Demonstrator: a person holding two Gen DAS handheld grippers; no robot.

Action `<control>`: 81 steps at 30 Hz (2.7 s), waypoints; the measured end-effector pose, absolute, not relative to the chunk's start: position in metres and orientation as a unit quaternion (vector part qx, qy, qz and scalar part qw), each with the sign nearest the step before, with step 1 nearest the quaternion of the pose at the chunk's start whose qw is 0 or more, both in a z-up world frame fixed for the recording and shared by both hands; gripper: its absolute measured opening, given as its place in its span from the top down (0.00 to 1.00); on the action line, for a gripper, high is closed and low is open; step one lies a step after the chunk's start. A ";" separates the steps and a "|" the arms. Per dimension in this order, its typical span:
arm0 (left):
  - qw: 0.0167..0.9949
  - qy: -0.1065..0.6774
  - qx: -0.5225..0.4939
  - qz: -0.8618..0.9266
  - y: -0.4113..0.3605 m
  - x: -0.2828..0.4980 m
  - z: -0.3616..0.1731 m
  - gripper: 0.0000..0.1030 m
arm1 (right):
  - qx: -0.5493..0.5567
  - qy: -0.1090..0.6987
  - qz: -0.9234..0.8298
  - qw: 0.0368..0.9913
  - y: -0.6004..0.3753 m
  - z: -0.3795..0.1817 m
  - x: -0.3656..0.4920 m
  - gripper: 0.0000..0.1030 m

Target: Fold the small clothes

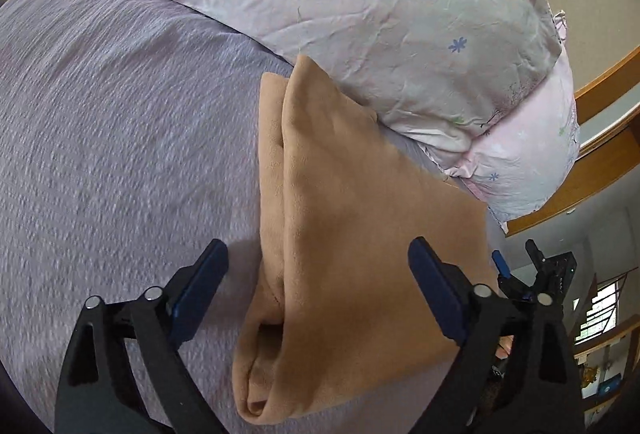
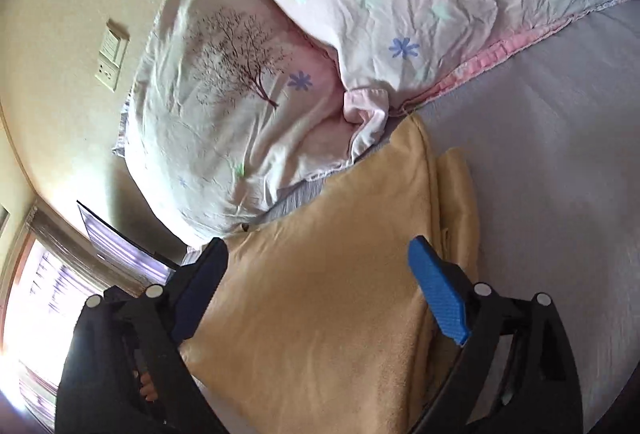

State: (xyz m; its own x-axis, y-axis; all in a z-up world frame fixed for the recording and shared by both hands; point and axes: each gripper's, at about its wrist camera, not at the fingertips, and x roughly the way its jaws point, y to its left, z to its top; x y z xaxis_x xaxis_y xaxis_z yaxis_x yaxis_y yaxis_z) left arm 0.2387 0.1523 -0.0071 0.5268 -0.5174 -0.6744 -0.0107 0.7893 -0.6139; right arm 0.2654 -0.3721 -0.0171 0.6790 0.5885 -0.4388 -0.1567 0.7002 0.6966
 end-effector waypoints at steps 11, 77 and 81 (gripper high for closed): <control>0.797 0.427 -0.365 -0.221 0.119 0.247 0.039 0.86 | 0.389 0.300 0.217 0.843 -0.402 -0.009 0.270 0.08; 0.820 0.411 -0.091 -0.389 -0.058 0.188 0.042 0.22 | 0.246 0.376 0.183 0.874 -0.411 -0.006 0.161 0.22; 0.807 0.449 -0.193 -0.330 -0.028 0.246 0.028 0.22 | 0.300 0.411 0.189 0.840 -0.425 -0.013 0.211 0.27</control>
State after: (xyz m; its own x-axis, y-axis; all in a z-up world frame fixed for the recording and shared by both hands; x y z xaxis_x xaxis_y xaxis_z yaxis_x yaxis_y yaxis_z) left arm 0.2460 -0.0282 0.0283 0.3784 -0.7067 -0.5978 0.3602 0.7073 -0.6082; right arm 0.2111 -0.4247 -0.0127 0.5907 0.5639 -0.5771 -0.0707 0.7487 0.6591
